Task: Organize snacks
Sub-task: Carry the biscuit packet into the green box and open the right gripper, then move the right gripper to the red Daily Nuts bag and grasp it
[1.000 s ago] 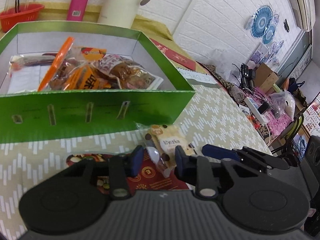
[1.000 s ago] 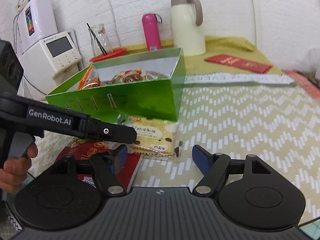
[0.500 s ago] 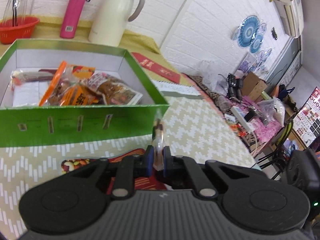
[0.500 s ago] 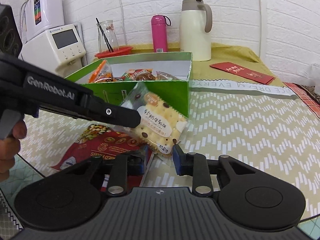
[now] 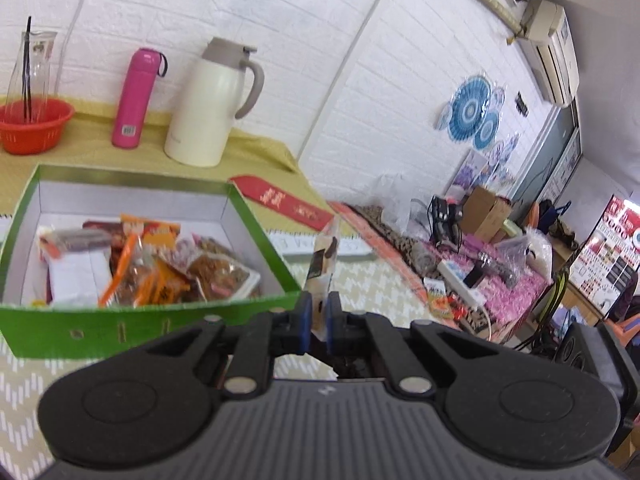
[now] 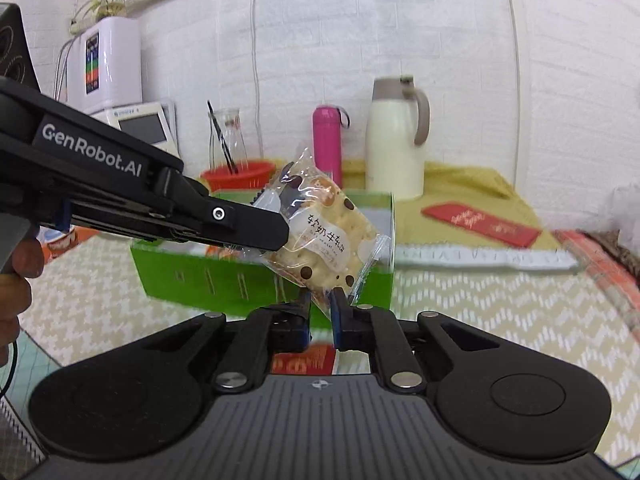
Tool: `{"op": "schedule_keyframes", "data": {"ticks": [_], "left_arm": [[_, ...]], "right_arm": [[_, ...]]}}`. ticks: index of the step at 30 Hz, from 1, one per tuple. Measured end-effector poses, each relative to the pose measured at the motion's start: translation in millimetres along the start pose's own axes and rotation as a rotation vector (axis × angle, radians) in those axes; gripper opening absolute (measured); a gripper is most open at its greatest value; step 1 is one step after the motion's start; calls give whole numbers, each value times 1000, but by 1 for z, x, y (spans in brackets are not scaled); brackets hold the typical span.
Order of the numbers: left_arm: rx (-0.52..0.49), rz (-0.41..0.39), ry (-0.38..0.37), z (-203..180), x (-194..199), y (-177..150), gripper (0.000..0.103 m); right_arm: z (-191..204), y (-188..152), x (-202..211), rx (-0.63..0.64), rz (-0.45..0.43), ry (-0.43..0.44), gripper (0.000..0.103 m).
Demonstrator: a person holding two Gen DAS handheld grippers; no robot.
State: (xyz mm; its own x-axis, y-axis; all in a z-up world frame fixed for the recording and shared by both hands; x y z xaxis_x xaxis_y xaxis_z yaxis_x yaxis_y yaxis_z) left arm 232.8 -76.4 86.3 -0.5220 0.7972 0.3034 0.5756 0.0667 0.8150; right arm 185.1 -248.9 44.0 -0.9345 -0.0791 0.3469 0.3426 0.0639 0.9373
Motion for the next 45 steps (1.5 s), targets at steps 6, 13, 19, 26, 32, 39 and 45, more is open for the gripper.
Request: {"op": "schedule_keyframes", "data": {"ticks": [6, 13, 19, 26, 32, 39, 45], "left_arm": [[8, -45, 58, 22, -3, 27, 0], [51, -6, 245, 84, -33, 18, 12], [35, -67, 286, 98, -29, 14, 55], [-17, -93, 332, 84, -27, 11, 70], [-58, -143, 395, 66, -11, 10, 101], [-48, -176, 367, 43, 20, 9, 101], [23, -134, 371, 26, 45, -6, 101]], "right_arm": [[5, 22, -22, 17, -47, -14, 17], [15, 12, -56, 84, -5, -54, 28], [19, -3, -60, 88, -30, -43, 64], [22, -2, -63, 86, -36, -42, 103], [24, 1, -45, 92, -71, -36, 103], [24, 4, -13, 106, -85, -25, 103], [30, -3, 22, 151, -60, -13, 103]]}}
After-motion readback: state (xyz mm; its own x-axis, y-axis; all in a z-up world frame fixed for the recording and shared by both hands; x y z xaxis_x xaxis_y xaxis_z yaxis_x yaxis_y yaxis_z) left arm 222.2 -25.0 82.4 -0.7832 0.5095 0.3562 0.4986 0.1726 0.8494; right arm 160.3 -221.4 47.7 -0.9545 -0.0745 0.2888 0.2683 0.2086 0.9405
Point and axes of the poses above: each gripper's, at about its wrist camera, not at the fingertips, and x roughly against the way its jaws point, z to its left, y to its top, the point moved 1 cm from there along -x, roughly the way its jaws point, and after that the axes turned 12 degrees about -y, right-handed, at the moved point
